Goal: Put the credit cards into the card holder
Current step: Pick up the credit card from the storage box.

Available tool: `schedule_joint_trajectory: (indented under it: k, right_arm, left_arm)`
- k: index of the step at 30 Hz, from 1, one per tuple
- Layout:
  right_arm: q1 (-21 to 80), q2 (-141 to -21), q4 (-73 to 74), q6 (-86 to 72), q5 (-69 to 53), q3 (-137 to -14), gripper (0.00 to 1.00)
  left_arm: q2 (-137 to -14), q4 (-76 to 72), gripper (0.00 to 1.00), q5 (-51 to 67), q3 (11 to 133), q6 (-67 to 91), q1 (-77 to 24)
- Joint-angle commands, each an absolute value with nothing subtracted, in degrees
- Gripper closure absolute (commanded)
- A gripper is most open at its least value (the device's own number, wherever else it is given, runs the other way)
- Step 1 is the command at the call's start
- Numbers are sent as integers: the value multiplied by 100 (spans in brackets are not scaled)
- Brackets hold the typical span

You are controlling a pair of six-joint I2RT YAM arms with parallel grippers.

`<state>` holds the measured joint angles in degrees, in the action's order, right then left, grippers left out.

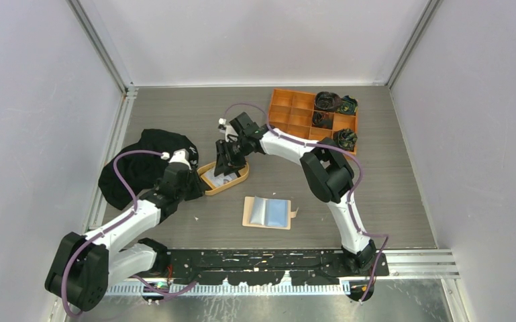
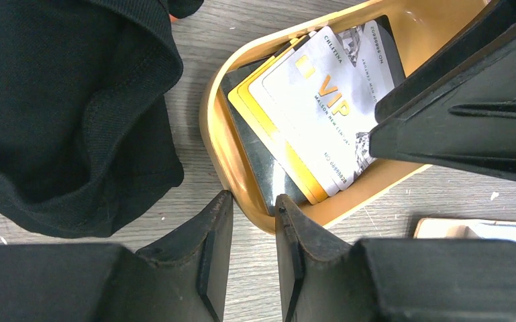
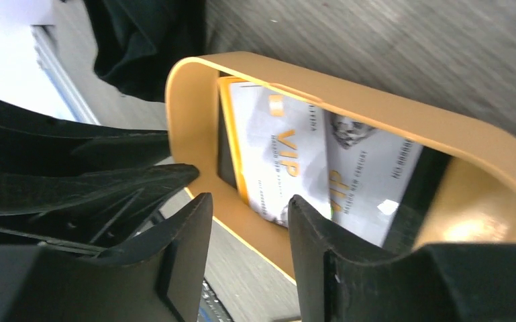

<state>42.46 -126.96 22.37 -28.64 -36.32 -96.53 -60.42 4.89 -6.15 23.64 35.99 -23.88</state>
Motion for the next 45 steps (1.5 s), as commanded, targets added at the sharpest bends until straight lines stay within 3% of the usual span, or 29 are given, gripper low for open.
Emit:
schedule_joint_trajectory:
  k: [1, 7, 15, 32, 38, 45]
  right_arm:
    - [4238, -12275, 3002, -1865, -2962, -10082, 45]
    - [4244, -12689, 3203, -1635, -2724, -10285, 34]
    - [4287, -13087, 3172, -1720, -3300, -10442, 34]
    - [4190, -12766, 1543, -3322, -4831, -9743, 53]
    - [4172, -12590, 2158, -2759, -4009, -9856, 54]
    - [4168, -12484, 2532, -2283, -3000, -9921, 47]
  left_arm:
    - [-6090, 83, 70, -506, 2521, 3612, -2382]
    - [-6176, 33, 70, -454, 2520, 3628, -2375]
    - [-6230, 27, 70, -368, 2548, 3640, -2366]
    - [-6351, -150, 71, -211, 2648, 3674, -2364]
    - [-6361, -149, 71, -208, 2665, 3679, -2364]
    - [-6401, -208, 71, -150, 2659, 3704, -2367]
